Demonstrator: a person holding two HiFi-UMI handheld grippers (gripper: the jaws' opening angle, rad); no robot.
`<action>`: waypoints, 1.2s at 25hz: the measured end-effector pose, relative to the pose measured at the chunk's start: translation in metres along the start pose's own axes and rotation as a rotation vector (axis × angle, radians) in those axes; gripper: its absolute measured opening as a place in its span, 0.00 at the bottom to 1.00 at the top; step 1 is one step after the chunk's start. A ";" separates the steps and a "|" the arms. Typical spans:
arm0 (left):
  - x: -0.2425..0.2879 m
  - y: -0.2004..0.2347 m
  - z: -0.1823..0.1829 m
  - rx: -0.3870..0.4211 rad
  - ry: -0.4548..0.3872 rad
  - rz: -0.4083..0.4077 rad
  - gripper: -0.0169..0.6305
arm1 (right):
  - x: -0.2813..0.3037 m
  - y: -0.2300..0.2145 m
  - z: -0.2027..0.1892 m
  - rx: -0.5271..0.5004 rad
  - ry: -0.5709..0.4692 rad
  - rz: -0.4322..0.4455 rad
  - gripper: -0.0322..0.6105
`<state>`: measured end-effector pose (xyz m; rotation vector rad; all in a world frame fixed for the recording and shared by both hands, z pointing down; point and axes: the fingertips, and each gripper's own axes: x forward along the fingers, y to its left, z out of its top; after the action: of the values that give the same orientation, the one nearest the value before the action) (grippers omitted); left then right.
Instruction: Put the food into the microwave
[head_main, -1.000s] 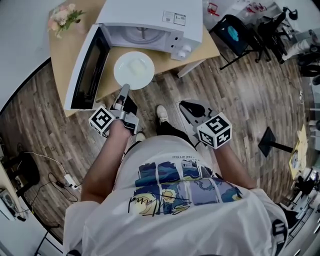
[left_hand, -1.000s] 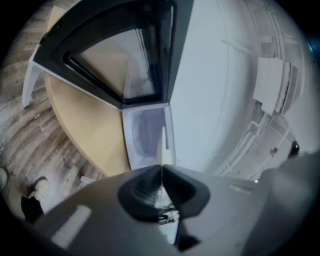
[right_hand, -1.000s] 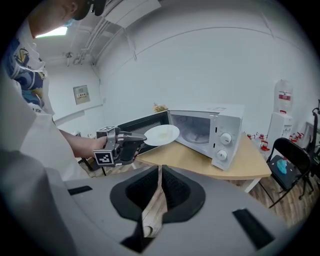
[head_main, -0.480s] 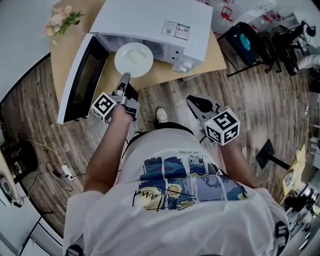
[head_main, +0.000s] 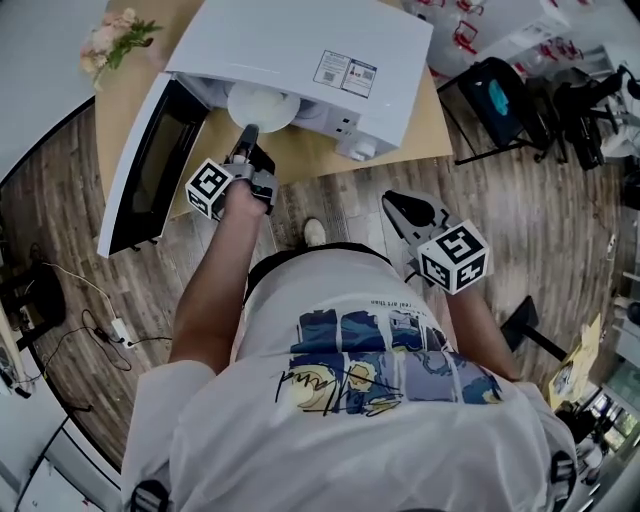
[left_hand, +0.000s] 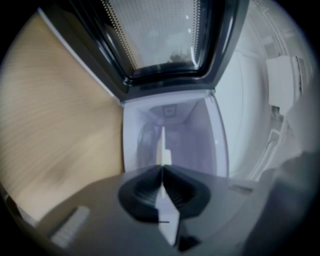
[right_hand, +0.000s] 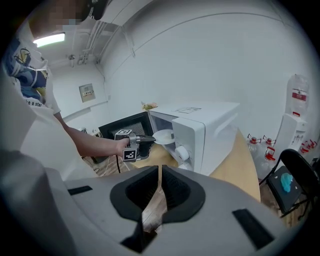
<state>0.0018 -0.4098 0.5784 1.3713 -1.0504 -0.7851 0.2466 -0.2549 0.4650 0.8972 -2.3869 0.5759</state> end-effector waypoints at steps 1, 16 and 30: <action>0.005 0.002 0.000 -0.001 -0.005 0.004 0.05 | -0.001 -0.005 0.000 0.000 0.001 -0.001 0.09; 0.049 0.029 -0.002 0.008 -0.038 0.074 0.05 | -0.013 -0.046 -0.006 0.005 -0.003 -0.012 0.09; 0.050 0.039 0.001 0.142 -0.029 0.204 0.10 | -0.013 -0.047 -0.006 -0.003 -0.016 0.008 0.09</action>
<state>0.0138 -0.4526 0.6232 1.3493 -1.2668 -0.5899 0.2898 -0.2780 0.4716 0.8941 -2.4064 0.5707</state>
